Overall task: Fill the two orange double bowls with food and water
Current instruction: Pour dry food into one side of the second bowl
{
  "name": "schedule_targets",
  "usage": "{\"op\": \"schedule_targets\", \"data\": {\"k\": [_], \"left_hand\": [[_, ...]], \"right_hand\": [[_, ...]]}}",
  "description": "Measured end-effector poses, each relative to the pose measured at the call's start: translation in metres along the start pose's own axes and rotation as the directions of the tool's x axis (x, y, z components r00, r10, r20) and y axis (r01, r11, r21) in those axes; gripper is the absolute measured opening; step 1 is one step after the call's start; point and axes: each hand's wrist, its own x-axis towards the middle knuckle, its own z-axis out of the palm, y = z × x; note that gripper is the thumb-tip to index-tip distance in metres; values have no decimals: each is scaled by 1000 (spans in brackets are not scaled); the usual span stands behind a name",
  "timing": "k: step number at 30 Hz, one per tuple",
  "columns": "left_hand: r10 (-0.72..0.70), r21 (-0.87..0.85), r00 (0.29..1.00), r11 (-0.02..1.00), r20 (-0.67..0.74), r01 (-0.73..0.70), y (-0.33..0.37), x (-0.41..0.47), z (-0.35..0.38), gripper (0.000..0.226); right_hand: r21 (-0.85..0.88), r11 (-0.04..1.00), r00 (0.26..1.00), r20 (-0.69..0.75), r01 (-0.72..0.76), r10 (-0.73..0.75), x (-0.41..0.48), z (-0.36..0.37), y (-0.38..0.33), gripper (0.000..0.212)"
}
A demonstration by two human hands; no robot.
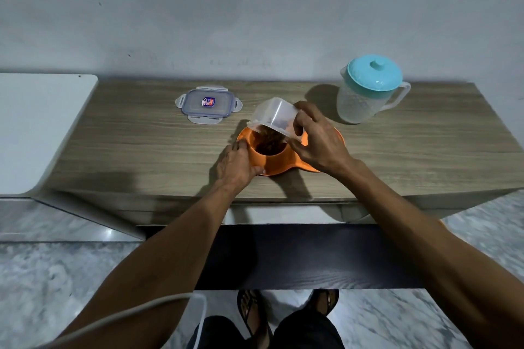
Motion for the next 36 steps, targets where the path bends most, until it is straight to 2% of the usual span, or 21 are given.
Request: {"op": "schedule_targets", "data": {"k": [9,17,20,24,27,29,32,34,36], "left_hand": [[-22,-3,1000,1000,13,22,1,1,1,83],[-18,10,1000,1000,16,18,1,0,1,87],[-8,2,1000,1000,9,8,2,0,0,86],[10,24,1000,1000,-7,-10,1,-1,0,89],[10,27,1000,1000,-11,-10,0,1,2,90],[11,22,1000,1000,-5,-10,0,2,2,93],[16,29,1000,999,-5,-16,-1,3,4,94],[16,38,1000,999,-16,-15,-2,3,5,94],[15,45,1000,999,-12,-14,-2,4,6,93]], "right_hand": [[-61,983,985,36,174,-172,-3,0,-3,32],[-154,960,972,19,235,-235,-2,0,-1,27],[-119,973,978,-35,200,-206,0,0,-1,26],[71,997,983,-179,-18,31,9,0,3,25],[305,929,915,-273,-212,299,26,-2,-1,24],[439,829,843,-243,-345,480,43,2,1,25],[646,562,691,-72,-517,719,76,21,15,26],[711,396,593,38,-582,804,94,35,28,25],[693,325,527,94,-644,845,108,49,40,21]]}}
